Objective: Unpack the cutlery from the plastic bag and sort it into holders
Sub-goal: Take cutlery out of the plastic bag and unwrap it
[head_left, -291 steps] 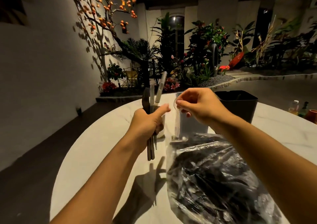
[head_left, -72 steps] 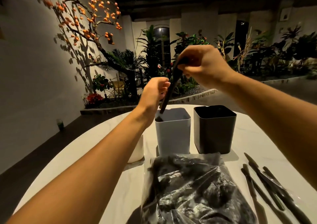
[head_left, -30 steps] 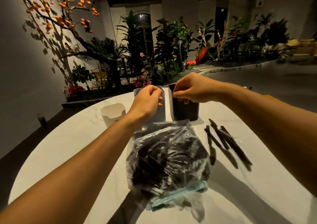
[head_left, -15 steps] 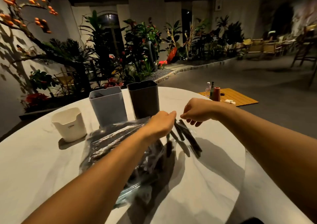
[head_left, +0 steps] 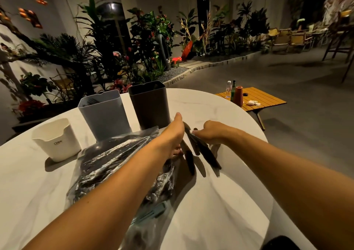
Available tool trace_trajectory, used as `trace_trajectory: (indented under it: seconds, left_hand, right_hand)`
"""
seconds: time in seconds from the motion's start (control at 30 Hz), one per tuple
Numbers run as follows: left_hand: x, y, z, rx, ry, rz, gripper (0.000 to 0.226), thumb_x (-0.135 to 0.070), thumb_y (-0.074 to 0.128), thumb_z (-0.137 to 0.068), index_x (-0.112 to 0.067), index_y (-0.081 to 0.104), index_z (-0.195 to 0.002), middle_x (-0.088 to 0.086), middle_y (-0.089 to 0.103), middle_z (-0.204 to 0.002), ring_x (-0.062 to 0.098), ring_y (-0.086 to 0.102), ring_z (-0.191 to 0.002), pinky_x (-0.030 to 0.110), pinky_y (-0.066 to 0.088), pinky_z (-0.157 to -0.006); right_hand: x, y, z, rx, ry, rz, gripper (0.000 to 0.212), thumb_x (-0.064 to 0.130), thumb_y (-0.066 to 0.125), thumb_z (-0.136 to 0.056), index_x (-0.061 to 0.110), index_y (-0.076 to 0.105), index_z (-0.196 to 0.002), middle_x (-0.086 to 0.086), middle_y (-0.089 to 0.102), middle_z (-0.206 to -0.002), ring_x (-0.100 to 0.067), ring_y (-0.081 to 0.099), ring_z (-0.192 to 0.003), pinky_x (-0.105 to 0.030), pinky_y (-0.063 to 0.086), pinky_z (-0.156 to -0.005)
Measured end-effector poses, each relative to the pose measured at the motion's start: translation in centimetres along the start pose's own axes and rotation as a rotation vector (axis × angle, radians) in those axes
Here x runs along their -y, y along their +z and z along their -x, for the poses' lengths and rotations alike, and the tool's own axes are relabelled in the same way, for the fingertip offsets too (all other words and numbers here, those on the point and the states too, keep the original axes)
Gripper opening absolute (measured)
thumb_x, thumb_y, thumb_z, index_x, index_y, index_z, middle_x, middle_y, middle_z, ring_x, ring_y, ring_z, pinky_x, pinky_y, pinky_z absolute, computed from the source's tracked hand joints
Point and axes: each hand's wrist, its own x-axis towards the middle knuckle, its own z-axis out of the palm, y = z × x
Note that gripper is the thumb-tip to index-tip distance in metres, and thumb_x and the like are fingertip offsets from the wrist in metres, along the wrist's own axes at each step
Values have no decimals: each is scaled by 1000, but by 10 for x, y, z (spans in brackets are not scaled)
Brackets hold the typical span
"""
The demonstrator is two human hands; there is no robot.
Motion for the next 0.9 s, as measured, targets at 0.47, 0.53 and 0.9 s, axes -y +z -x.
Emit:
trace_trajectory:
  seconds: [0.47, 0.53, 0.9]
  left_hand:
    - [4, -9, -31, -166, 53, 58, 75, -64, 11, -102, -15, 20, -159, 15, 27, -163, 36, 30, -147, 52, 24, -121]
    - [7, -13, -37, -207, 83, 51, 77, -64, 10, -101, -15, 19, -159, 13, 25, -163, 34, 28, -148, 53, 23, -122]
    - [11, -13, -41, -181, 116, 70, 79, -65, 12, -101, -10, 34, -153, 11, 34, -159, 34, 36, -142, 52, 31, -118]
  right_hand:
    - [16, 27, -4, -157, -16, 343, 61, 74, 61, -78, 17, 60, -99, -1, 56, -80, -18, 59, -80, -26, 52, -75]
    - [17, 27, -3, -166, -4, 304, 52, 59, 66, -85, 15, 63, -113, -2, 56, -84, -19, 59, -84, -26, 50, -73]
    - [11, 27, -8, -130, 10, 203, 27, 20, 58, -97, 8, 56, -121, -1, 47, -77, -16, 51, -71, -26, 47, -73]
